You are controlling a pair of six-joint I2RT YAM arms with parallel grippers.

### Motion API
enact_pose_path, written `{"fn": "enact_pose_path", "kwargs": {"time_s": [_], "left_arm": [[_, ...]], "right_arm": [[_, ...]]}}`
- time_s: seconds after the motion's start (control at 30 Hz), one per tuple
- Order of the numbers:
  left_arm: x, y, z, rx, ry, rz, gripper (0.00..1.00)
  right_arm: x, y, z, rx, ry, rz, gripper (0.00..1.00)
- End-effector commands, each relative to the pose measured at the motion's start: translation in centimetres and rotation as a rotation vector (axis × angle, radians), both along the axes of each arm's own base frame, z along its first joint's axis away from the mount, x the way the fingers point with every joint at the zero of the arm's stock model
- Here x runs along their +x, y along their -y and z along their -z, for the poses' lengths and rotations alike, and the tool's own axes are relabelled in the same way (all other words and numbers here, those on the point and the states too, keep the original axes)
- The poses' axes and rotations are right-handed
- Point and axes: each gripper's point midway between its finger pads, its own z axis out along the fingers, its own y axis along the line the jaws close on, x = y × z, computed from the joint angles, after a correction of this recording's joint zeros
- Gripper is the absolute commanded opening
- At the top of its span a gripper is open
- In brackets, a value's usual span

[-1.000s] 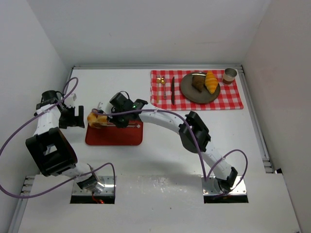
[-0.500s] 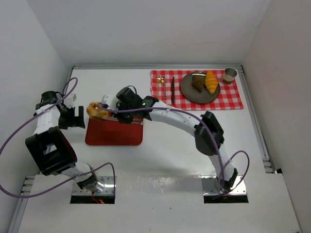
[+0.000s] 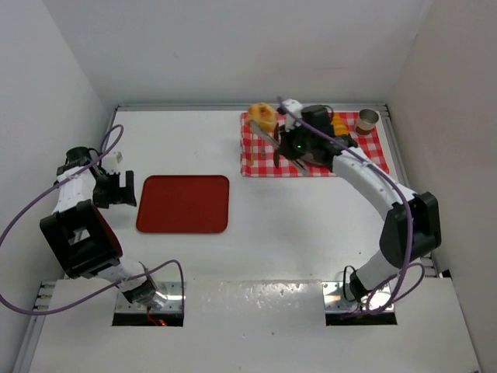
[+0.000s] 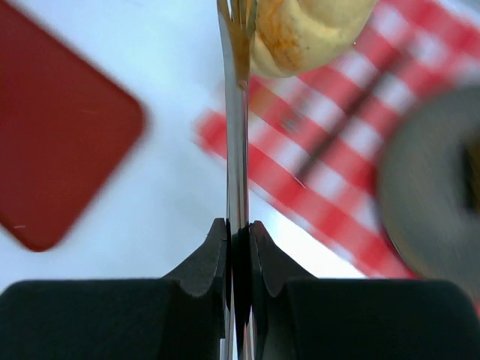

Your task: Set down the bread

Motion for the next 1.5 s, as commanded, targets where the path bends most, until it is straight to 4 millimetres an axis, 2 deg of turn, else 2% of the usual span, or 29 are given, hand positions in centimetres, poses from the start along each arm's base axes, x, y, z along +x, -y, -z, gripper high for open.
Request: {"fn": "enact_pose_path", "kwargs": {"time_s": [0.0, 0.03, 0.07, 0.1, 0.2, 0.23, 0.3, 0.37, 0.5, 0.57, 0.6, 0.67, 0.9, 0.93, 1.03, 1.2, 1.33, 1.47], "left_arm": [[0.5, -0.2, -0.3, -0.014, 0.018, 0.009, 1.00], [0.3, 0.1, 0.0, -0.036, 0.006, 0.004, 1.00], [0.3, 0.1, 0.0, -0.036, 0.006, 0.004, 1.00], [0.6, 0.0, -0.2, -0.032, 0.014, 0.004, 1.00], [0.6, 0.0, -0.2, -0.032, 0.014, 0.004, 1.00], [0.6, 0.0, -0.2, -0.032, 0.014, 0.004, 1.00], [0.6, 0.0, -0.2, -0.032, 0.014, 0.004, 1.00], [0.6, 0.0, -0.2, -0.032, 0.014, 0.004, 1.00], [0.4, 0.1, -0.2, -0.036, 0.006, 0.004, 1.00], [0.4, 0.1, -0.2, -0.036, 0.006, 0.004, 1.00], [0.4, 0.1, -0.2, -0.040, 0.005, -0.005, 1.00], [0.6, 0.0, -0.5, -0.035, 0.013, -0.005, 1.00], [0.6, 0.0, -0.2, -0.040, 0.005, -0.005, 1.00], [0.6, 0.0, -0.2, -0.040, 0.005, -0.005, 1.00], [0.6, 0.0, -0.2, -0.036, 0.006, 0.004, 1.00], [0.6, 0.0, -0.2, -0.036, 0.006, 0.004, 1.00], [0.6, 0.0, -0.2, -0.036, 0.006, 0.004, 1.00], [0.7, 0.1, -0.2, -0.045, 0.011, 0.007, 1.00]], "right_arm": [[0.8, 4.6, 0.1, 0.126, -0.068, 0.133, 0.00], [1.4, 6.5, 0.4, 0.136, -0.077, 0.181, 0.00], [1.2, 7.2, 1.4, 0.139, -0.107, 0.199, 0.00], [1.7, 9.1, 1.8, 0.145, -0.116, 0.239, 0.00], [1.9, 10.6, 3.5, 0.171, -0.168, 0.286, 0.00], [2.3, 12.2, 3.8, 0.184, -0.178, 0.320, 0.00], [2.6, 13.1, 4.7, 0.223, -0.220, 0.352, 0.00], [3.0, 14.0, 4.8, 0.272, -0.242, 0.396, 0.00], [2.6, 13.2, 5.7, 0.342, -0.288, 0.390, 0.00], [2.8, 12.6, 5.3, 0.408, -0.291, 0.400, 0.00], [2.1, 12.5, 6.2, 0.415, -0.313, 0.407, 0.00], [2.1, 12.3, 6.3, 0.474, -0.325, 0.443, 0.00], [2.1, 12.5, 7.5, 0.580, -0.342, 0.499, 0.06], [2.4, 13.9, 7.6, 0.588, -0.337, 0.536, 0.06], [2.9, 14.4, 7.4, 0.604, -0.336, 0.552, 0.13], [2.8, 14.3, 7.0, 0.600, -0.353, 0.537, 0.33], [2.4, 14.3, 6.5, 0.586, -0.339, 0.521, 0.38], [2.0, 14.4, 5.7, 0.566, -0.323, 0.507, 0.38]]}}
